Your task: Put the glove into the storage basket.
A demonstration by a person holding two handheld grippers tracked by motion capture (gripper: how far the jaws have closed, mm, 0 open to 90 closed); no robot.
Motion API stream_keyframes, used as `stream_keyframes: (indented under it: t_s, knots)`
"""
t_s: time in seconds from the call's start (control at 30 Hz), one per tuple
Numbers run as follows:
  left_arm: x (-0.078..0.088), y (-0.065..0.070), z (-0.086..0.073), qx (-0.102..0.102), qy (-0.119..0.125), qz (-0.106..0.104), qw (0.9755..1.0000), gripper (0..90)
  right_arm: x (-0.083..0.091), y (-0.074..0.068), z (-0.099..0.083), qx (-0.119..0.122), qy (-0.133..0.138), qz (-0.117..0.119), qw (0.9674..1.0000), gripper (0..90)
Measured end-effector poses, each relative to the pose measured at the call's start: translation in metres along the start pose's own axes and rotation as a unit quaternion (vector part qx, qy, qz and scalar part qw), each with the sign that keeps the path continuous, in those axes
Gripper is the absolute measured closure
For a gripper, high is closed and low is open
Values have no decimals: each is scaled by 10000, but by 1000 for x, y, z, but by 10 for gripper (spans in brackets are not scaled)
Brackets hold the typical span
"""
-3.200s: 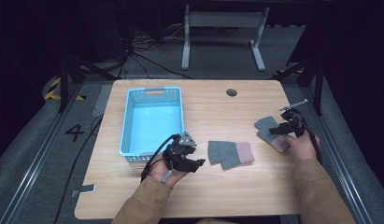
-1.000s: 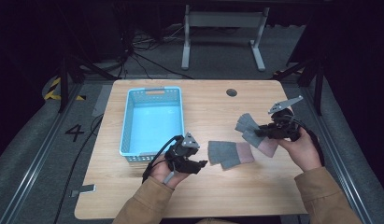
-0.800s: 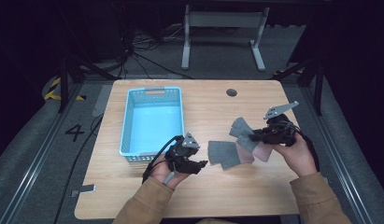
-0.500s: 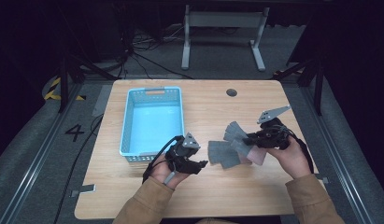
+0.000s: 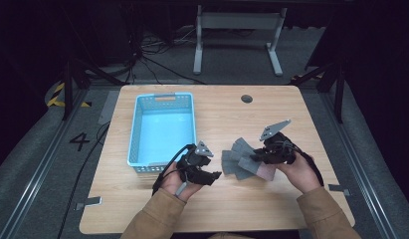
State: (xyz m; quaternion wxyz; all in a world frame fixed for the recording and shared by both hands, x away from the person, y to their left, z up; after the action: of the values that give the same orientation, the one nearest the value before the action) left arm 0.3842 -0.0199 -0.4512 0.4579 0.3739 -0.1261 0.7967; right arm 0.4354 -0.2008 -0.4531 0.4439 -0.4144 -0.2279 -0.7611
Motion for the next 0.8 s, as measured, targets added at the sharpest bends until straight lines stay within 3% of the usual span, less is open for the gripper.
stream_keyframes:
  t_s: [0.2, 0.33, 0.47, 0.6, 0.8]
  knots:
    - [-2, 1, 1, -52, 52, 15, 10000, 413, -13, -3, -3, 93, -238, -53, 9997, 762]
    - [-4, 2, 0, -107, 71, -21, 9999, 485, -22, -6, -4, 192, -412, -102, 9989, 761]
    - [-3, 5, 3, -101, 222, -71, 9997, 502, -28, -8, -5, 246, -500, -109, 9984, 761]
    - [-5, 4, 1, -77, 203, -63, 9997, 524, -33, -9, -7, 244, -558, -93, 9981, 757]
    - [-9, 4, -2, -41, 112, -138, 9998, 567, -32, -9, -6, 297, -473, -132, 9984, 619]
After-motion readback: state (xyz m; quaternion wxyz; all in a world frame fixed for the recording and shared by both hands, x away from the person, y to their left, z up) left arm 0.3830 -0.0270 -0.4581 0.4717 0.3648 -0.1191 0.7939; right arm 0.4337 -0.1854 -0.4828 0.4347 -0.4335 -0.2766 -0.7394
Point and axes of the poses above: each handheld gripper's, and its own axes: x roughly backward along the jaws, z roughly out of its top, y roughly to its right, the point moved 9 cm from there along -x, roughly forward along the jaws, and after that the axes turned 2 degrees about z, right-handed, at the moved point
